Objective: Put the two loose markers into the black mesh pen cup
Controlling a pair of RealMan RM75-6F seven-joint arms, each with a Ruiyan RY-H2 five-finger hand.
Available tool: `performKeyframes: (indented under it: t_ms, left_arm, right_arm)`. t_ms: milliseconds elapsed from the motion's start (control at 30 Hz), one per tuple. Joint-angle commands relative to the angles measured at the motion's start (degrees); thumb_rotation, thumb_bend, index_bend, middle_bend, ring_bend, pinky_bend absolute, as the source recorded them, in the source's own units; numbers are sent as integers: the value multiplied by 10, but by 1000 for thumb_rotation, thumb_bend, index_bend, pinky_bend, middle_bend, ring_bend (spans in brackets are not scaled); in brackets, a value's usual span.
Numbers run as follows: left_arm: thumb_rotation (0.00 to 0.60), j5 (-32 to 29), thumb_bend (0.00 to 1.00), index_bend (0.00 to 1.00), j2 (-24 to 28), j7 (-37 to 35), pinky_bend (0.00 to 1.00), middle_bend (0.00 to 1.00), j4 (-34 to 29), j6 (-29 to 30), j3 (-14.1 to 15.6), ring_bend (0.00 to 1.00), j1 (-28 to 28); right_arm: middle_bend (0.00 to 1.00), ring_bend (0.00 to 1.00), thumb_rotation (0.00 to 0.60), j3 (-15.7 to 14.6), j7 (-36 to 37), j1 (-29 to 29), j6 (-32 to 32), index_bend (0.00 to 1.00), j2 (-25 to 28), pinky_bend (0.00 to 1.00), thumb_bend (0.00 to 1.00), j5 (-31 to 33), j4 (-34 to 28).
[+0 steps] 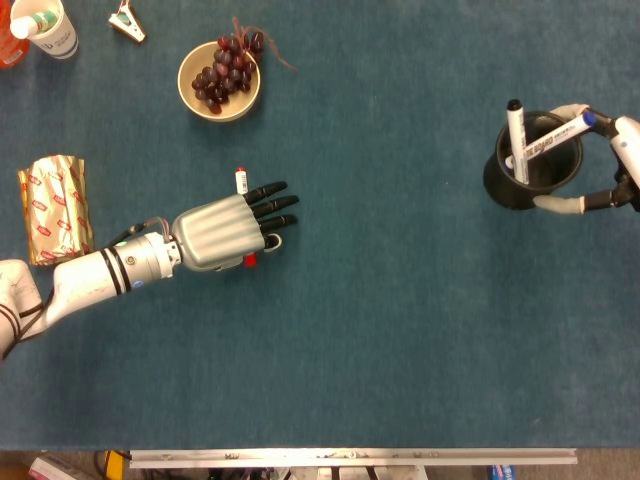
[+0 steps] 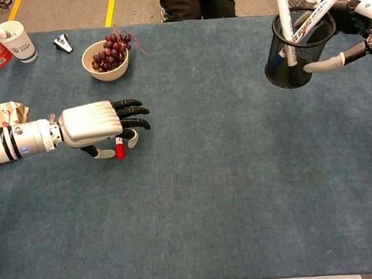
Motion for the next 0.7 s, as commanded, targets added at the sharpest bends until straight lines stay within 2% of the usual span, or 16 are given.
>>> performKeyframes:
  t_ms: [33,300,700]
  left_arm:
    - [600,-2,270,456,-2,-2,0,180,3,1,2,6,0]
    - [600,-9,270,504,-8,-5,0,182,12,0,6,6,-1]
    - [600,-17,271,522,-16,-4,0,181,19,-5,11,6,-1]
  right_arm:
    - [489,379,600,0,0,0,0,557,0,309,372,0,0]
    - [489,379,600,1,1,-1,-1,557,-1,309,372,1,2]
    - [489,379,600,2,4,-2,-1,557,-1,309,372,1,3]
